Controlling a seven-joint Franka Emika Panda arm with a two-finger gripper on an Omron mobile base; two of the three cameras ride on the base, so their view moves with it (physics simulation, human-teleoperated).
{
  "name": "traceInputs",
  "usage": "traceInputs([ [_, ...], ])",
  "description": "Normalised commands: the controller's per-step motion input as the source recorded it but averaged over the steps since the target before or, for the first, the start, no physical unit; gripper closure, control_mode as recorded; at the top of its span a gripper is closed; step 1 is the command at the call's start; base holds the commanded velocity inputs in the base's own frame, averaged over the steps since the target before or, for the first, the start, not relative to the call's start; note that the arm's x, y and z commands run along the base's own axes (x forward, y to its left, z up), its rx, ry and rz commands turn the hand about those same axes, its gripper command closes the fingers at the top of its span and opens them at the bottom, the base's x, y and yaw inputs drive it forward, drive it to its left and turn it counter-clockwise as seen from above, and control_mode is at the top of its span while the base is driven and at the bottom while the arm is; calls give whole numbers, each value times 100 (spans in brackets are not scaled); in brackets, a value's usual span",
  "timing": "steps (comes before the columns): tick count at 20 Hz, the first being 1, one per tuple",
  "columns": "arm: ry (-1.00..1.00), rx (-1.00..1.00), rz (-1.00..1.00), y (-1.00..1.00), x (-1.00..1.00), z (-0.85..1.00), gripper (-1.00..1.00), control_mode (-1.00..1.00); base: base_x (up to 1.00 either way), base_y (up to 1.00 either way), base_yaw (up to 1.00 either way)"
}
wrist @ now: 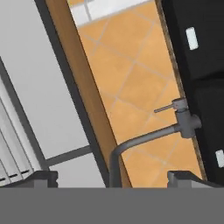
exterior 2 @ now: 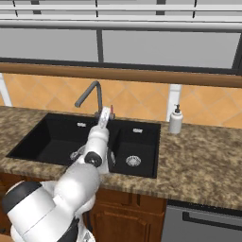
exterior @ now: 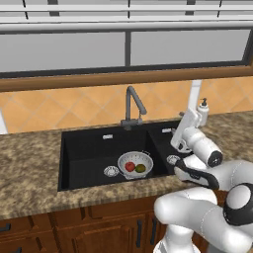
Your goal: Put the colander in the sink, put the apple, mango in the colander, and turn on the sink faucet and pour water over the colander.
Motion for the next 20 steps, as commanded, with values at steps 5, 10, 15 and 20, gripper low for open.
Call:
traceInputs([
  [5,45,49,0,-37,0,55,-100,-100,0,0,0],
  [10,58,22,0,-21,0,22,-100,-100,0,0,0],
  [15,40,34,2,-8,0,2,-100,-100,0,0,0],
  [20,27,53,9,-2,13,-39,-100,-100,0,0,0],
])
